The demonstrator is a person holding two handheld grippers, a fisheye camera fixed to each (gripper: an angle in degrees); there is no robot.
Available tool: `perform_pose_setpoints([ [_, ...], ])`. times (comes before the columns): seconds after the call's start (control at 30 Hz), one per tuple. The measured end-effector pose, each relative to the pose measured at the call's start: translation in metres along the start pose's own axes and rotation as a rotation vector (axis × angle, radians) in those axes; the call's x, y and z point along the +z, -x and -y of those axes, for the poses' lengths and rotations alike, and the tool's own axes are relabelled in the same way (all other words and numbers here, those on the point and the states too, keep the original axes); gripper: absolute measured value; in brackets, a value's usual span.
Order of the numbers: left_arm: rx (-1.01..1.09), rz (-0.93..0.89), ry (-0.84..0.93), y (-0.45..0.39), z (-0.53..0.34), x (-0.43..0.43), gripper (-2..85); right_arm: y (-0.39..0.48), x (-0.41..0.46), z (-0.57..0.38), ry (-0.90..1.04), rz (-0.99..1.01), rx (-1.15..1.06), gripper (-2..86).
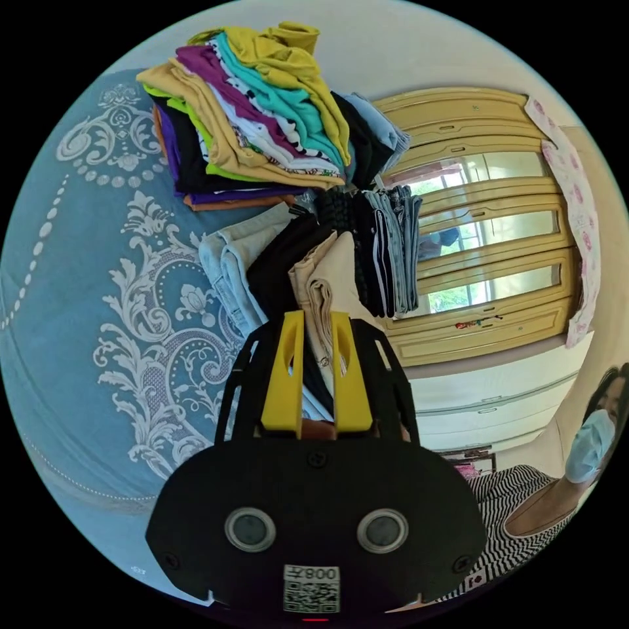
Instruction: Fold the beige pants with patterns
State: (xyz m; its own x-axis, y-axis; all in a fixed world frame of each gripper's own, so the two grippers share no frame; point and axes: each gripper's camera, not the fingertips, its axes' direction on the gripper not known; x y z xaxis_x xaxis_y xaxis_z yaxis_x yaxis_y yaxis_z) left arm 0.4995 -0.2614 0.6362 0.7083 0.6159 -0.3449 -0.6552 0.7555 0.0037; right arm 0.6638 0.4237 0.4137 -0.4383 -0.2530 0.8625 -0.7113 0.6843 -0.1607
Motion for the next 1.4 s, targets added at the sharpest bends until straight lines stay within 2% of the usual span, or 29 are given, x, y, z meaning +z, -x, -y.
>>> perform_pose_setpoints([
  [0.1, 0.055, 0.087, -0.118, -0.024, -0.005, -0.012, 4.1, 0.023, -0.022, -0.01, -0.122, -0.029, 0.004, 2.4],
  [0.23, 0.229, 0.158, -0.121, -0.075, 0.01, 0.009, 1.5, 0.123, 0.0, 0.025, -0.151, -0.226, -0.265, 0.7],
  [0.3, 0.285, 0.245, -0.088, -0.093, 0.019, 0.029, 1.0, 0.172, 0.04, 0.055, -0.085, -0.316, -0.416, 0.4],
  [0.37, 0.326, 0.381, -0.041, -0.107, 0.029, 0.057, 0.5, 0.218, 0.115, 0.094, 0.017, -0.529, -0.556, 0.3],
  [0.47, 0.354, 0.512, -0.017, -0.112, 0.031, 0.082, 0.3, 0.239, 0.209, 0.134, 0.129, -0.723, -0.634, 0.2],
  [0.57, 0.385, 0.547, -0.041, -0.117, 0.028, 0.093, 0.2, 0.235, 0.288, 0.159, 0.247, -0.845, -0.632, 0.1],
  [0.77, 0.405, 0.586, -0.045, -0.126, 0.03, 0.111, 0.1, 0.24, 0.36, 0.149, 0.282, -0.93, -0.677, 0.1],
  [0.87, 0.401, 0.563, -0.04, -0.132, 0.028, 0.111, 0.2, 0.249, 0.37, 0.141, 0.292, -0.9, -0.687, 0.1],
  [1.03, 0.516, 0.479, -0.081, -0.167, -0.002, 0.104, 0.3, 0.286, 0.336, 0.1, 0.253, -0.76, -0.738, 0.1],
  [1.1, 0.572, 0.477, -0.064, -0.177, -0.017, 0.11, 0.3, 0.289, 0.316, 0.069, 0.216, -0.77, -0.757, 0.1],
  [1.23, 0.631, 0.622, 0.027, -0.175, -0.038, 0.146, 0.4, 0.254, 0.299, 0.004, 0.202, -0.855, -0.698, 0.2],
  [1.4, 0.611, 0.605, 0.067, -0.172, -0.038, 0.15, 0.4, 0.22, 0.326, -0.019, 0.183, -0.857, -0.621, 0.3],
])
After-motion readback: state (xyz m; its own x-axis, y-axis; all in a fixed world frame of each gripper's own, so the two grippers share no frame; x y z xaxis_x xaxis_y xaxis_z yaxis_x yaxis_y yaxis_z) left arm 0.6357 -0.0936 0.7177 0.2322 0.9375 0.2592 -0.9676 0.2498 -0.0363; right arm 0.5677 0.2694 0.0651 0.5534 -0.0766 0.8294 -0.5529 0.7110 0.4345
